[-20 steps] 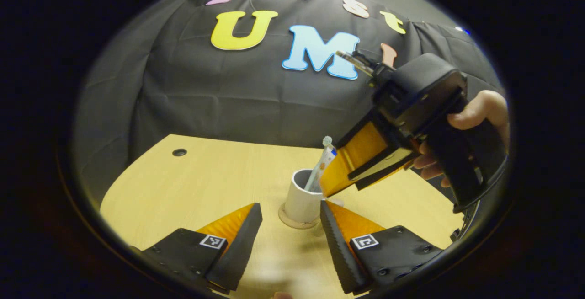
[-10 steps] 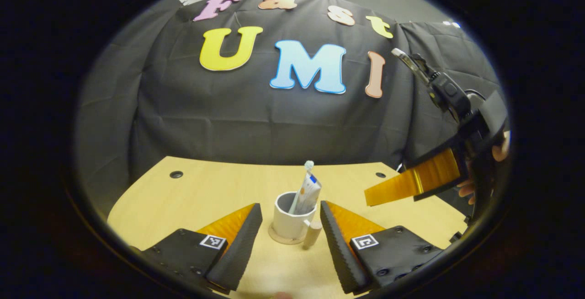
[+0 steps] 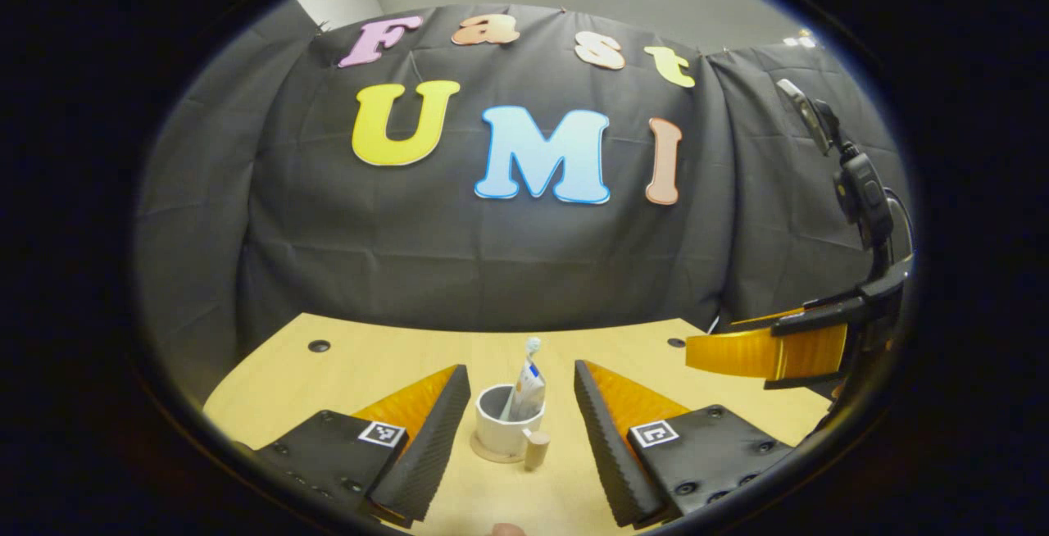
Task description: Put the toothbrush and toothpaste on the desktop into the cup, then pick up the cup and place it on the coaster on the desktop.
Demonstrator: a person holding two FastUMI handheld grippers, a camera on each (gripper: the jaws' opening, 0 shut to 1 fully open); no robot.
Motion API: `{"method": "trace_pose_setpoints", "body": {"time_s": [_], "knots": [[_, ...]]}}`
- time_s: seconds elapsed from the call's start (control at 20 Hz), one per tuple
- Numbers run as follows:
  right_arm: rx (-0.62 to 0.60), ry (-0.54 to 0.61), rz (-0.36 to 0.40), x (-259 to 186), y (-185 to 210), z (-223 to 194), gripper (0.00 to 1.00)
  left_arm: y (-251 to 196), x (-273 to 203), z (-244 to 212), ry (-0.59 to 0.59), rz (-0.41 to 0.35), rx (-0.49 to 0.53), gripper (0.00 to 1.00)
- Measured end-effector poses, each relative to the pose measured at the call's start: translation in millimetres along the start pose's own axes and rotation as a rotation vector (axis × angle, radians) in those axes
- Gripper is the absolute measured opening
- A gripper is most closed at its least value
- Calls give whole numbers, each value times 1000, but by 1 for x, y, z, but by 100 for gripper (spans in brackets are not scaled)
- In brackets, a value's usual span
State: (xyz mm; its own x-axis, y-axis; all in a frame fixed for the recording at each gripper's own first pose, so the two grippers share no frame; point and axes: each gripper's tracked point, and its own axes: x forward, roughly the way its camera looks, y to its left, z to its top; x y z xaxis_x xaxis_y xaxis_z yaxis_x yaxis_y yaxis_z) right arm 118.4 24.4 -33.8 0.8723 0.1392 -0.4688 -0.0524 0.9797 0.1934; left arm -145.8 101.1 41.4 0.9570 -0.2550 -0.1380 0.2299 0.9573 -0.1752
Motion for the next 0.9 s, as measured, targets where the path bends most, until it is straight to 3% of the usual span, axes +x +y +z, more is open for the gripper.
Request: {"method": "trace_pose_setpoints", "body": {"time_s": [0.35,0.85,0.9], "knots": [[-61,-234,-74,-35,-29,28,88,-18,-19,31,-90,36,23,84],[-138,-439,-172,-76,-71,52,88,-40,-67,46,-212,100,29,84],[-147,-448,-173,-77,-72,54,88,-44,-69,45,-221,99,29,79]]}}
